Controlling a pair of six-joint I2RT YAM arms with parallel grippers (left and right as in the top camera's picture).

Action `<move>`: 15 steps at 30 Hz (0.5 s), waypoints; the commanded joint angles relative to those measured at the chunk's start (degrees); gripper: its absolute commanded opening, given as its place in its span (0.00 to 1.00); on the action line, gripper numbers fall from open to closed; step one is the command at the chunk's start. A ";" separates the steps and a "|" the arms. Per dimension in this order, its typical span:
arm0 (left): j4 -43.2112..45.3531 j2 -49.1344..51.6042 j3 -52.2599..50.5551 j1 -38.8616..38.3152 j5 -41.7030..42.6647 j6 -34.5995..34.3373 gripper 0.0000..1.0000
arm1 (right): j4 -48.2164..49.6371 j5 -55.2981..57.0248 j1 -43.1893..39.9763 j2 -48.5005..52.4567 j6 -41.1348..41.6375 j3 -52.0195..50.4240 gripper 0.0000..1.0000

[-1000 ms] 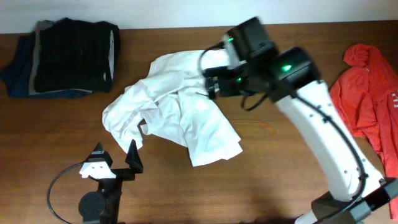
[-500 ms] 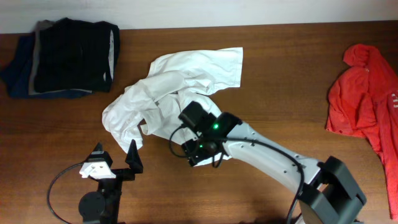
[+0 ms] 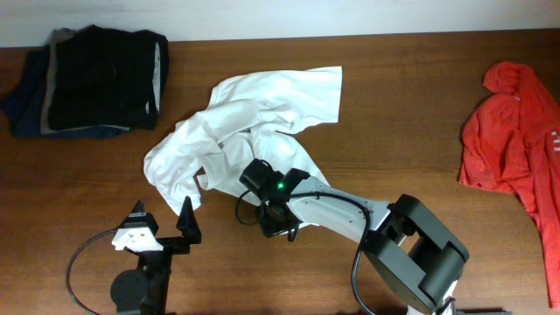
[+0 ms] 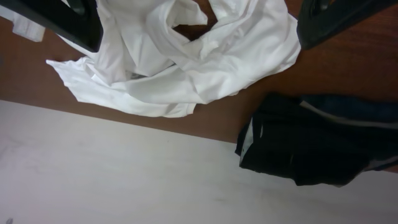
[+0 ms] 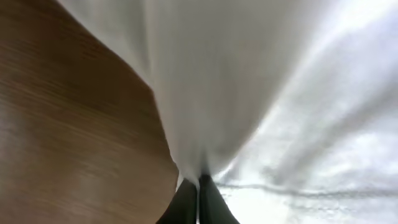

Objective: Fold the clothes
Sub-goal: 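Grasp the T-shirt's left edge with the left gripper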

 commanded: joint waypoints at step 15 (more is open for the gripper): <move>0.33 -0.28 -0.26 0.31 5.51 -0.13 0.99 | -47.39 -10.84 -57.33 -1.18 -14.14 52.61 0.99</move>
